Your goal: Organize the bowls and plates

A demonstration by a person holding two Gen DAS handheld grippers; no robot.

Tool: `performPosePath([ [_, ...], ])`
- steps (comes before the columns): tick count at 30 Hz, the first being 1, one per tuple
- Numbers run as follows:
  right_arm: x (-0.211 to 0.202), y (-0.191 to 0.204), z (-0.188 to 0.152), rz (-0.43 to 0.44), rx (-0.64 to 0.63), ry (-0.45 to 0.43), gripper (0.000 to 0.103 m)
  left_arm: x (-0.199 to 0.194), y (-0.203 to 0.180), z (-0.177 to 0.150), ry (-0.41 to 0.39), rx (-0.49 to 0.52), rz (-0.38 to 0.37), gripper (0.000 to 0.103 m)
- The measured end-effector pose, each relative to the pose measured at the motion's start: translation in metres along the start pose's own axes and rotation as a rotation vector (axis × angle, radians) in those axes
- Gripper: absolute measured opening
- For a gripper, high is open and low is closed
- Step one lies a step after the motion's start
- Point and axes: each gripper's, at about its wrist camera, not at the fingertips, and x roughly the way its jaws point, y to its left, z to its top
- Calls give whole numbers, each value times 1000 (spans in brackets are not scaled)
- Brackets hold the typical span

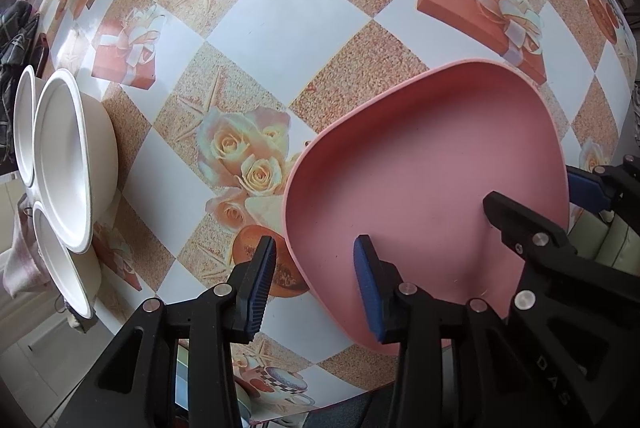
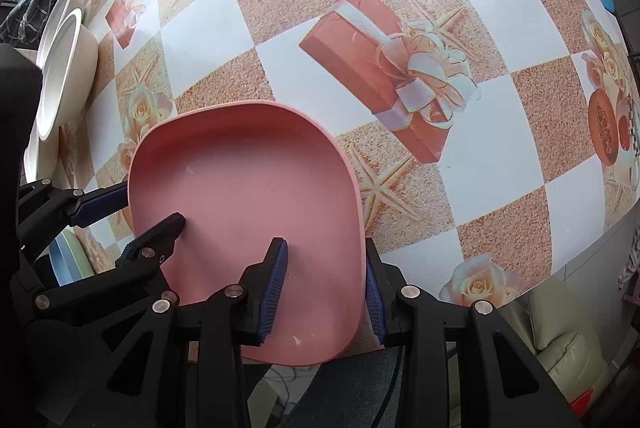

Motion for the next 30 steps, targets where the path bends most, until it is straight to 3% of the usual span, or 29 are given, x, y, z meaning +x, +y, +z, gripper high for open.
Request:
performPosePath([
  [30, 1, 1, -1, -6, 1, 4, 40, 2, 1, 0, -1, 2, 2, 44],
])
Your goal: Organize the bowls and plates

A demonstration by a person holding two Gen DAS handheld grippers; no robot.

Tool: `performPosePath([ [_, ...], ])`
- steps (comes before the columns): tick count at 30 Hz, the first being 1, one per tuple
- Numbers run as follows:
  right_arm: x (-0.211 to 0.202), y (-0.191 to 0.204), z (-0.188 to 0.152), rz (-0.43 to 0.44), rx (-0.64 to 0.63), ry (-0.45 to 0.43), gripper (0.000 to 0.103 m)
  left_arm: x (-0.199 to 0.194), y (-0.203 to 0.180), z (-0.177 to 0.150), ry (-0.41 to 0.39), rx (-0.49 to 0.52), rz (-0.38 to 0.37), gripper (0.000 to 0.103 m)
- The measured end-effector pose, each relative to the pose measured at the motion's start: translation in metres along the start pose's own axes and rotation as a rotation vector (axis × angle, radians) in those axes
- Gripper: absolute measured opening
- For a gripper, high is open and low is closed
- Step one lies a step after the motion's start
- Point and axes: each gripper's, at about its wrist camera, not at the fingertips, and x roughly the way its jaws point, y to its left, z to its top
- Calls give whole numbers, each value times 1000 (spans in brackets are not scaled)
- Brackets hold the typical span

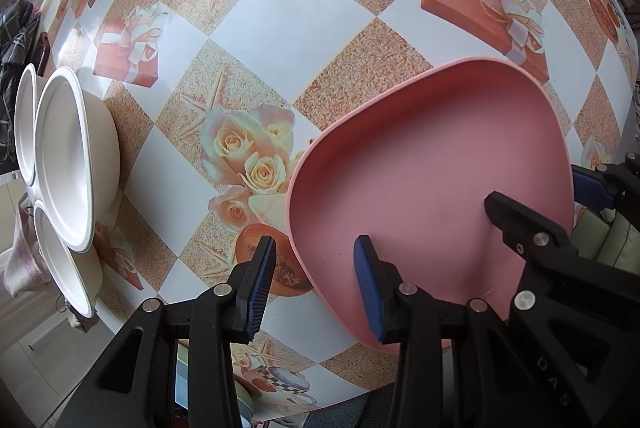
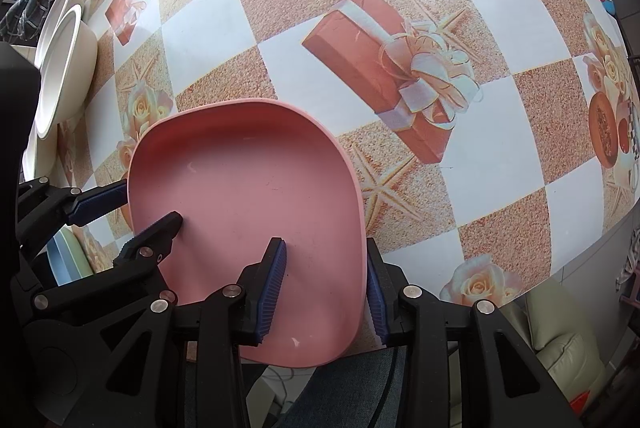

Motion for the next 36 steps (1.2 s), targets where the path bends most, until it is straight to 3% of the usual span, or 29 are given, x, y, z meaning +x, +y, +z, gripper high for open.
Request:
performPosePath([
  [36, 0, 2, -1, -8, -6, -10, 41, -1, 0, -1, -3, -5, 10, 45],
])
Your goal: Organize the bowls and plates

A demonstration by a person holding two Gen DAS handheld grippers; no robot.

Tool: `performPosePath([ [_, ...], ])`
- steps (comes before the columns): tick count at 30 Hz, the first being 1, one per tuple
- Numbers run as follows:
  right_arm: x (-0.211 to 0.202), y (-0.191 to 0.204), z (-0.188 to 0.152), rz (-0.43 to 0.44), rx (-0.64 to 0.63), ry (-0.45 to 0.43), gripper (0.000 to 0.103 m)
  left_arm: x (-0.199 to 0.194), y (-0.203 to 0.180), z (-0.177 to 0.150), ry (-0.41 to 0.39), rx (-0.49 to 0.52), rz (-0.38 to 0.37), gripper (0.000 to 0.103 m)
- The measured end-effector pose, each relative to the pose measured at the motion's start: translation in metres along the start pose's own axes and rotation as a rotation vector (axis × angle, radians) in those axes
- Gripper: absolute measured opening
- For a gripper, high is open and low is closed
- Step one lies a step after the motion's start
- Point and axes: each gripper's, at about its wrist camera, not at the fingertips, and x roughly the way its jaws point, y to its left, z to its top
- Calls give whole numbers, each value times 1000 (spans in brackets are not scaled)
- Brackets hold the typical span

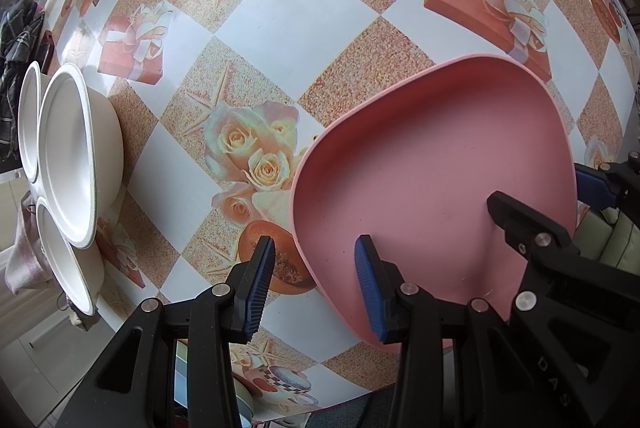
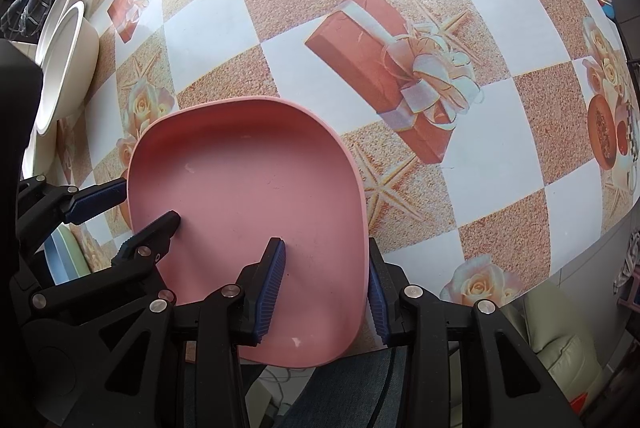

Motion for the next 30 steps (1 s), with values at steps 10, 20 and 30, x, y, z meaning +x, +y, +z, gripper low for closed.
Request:
performPosePath([
  [10, 0, 0, -1, 0, -2, 0, 41, 0, 1, 0, 0, 0, 1, 47],
  [20, 1, -1, -1, -1, -2, 0, 41, 1, 0, 0, -1, 1, 1, 47],
  [30, 1, -1, -1, -1, -3, -2, 41, 2, 1, 0, -3, 1, 4, 48],
])
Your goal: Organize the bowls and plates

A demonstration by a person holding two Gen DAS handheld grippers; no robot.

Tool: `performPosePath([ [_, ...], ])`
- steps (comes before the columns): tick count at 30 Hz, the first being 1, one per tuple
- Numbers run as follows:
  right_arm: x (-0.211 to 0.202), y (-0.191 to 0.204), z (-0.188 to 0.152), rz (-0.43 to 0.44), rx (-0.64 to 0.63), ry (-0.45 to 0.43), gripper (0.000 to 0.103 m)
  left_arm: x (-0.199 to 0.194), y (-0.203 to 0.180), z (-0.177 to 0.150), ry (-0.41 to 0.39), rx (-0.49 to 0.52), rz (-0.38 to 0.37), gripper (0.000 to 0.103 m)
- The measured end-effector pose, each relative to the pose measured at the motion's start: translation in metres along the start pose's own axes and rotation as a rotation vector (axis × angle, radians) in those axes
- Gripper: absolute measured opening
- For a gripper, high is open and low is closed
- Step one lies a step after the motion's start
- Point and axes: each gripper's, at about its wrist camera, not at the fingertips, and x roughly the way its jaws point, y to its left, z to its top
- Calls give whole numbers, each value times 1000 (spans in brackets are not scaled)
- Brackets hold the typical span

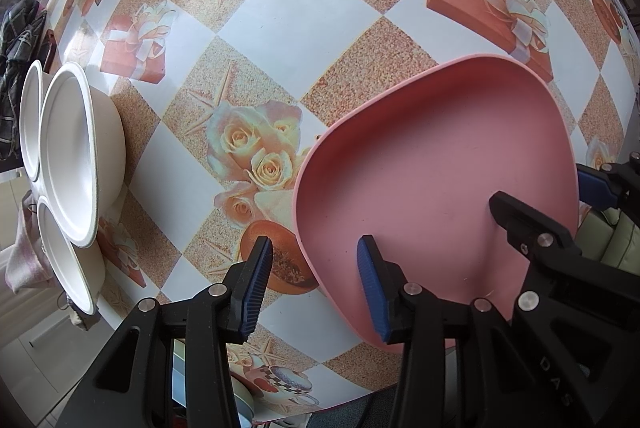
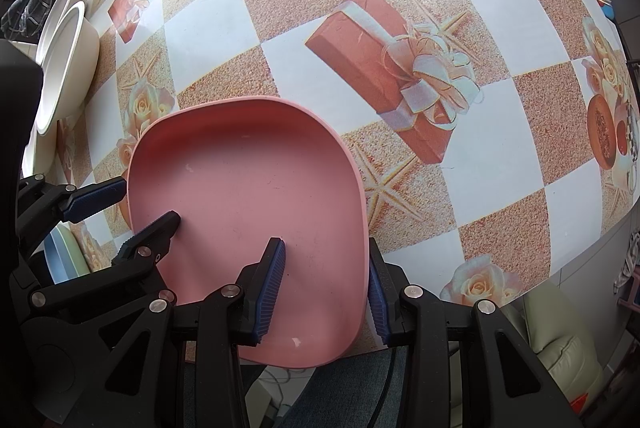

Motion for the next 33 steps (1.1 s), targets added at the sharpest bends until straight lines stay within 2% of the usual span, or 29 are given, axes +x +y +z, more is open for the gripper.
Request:
performPosePath([
  [17, 0, 3, -3, -11, -10, -5, 41, -3, -1, -6, 1, 11, 8, 47],
  [19, 0, 2, -5, -7, -5, 6, 40, -2, -3, -8, 17, 23, -30, 32],
  [20, 0, 1, -6, 0, 0, 12, 38, -2, -4, -9, 29, 27, -34, 29],
  [23, 1, -1, -10, 16, 5, 35, 32, -2, -9, -10, 37, 55, -3, 29],
  [33, 3, -12, -20, 70, 61, 92, 32, -10, -17, -18, 27, 102, 31, 29],
])
